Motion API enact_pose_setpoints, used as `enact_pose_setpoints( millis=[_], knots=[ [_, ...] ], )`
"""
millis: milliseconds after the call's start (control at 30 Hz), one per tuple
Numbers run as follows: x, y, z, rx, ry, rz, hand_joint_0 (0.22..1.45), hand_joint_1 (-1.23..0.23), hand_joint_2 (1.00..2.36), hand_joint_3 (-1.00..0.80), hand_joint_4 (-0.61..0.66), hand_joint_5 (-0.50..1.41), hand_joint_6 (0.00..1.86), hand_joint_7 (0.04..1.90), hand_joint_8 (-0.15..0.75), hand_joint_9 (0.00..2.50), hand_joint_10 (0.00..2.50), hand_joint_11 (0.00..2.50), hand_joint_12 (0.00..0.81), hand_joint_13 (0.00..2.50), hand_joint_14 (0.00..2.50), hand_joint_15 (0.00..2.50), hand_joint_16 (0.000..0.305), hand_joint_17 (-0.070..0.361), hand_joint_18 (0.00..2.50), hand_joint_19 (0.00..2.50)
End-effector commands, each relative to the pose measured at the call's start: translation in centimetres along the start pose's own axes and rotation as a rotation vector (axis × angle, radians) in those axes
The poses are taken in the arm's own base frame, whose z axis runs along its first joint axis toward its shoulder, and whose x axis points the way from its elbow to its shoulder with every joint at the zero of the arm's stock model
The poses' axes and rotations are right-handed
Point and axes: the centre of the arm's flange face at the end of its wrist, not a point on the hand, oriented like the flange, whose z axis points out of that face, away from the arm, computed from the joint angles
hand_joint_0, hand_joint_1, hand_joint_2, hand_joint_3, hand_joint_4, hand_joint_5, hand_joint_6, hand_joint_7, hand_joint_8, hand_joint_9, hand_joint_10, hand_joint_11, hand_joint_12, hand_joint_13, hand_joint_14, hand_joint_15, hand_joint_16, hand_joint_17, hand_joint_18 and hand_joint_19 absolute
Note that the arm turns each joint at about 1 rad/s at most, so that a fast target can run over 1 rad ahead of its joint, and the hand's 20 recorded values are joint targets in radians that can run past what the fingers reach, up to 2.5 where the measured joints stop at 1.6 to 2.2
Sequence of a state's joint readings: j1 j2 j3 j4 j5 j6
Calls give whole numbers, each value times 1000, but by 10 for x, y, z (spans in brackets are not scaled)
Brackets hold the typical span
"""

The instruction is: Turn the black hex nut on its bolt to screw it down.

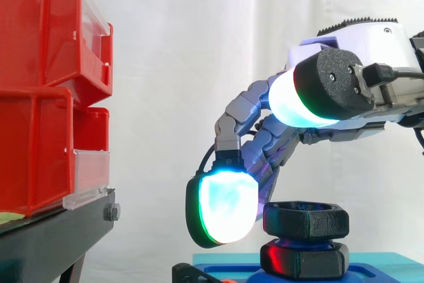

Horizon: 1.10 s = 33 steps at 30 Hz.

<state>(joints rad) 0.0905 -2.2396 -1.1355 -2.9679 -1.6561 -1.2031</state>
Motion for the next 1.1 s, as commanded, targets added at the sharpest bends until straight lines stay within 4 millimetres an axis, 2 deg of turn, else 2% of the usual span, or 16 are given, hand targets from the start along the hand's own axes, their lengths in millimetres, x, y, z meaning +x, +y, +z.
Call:
enact_pose_setpoints(
  millis=[0, 767, 1067],
  knots=[
    [-1, -4, -1, 4, 0, 1, 488, -241, 1000, -500, 368, -238, 846, 684, 385, 705, 13, 564, 406, 772, 7, 231, 56, 126, 852, 311],
    [-7, -26, -11, -15, 23, -50, 487, -251, 1000, -500, 368, -237, 854, 684, 387, 716, 10, 586, 406, 799, 8, 248, 56, 126, 872, 326],
    [-13, -42, -19, -23, 33, -46, 487, -253, 1000, -500, 365, -236, 855, 682, 387, 719, 12, 583, 407, 808, 8, 253, 56, 127, 880, 335]
  ],
)
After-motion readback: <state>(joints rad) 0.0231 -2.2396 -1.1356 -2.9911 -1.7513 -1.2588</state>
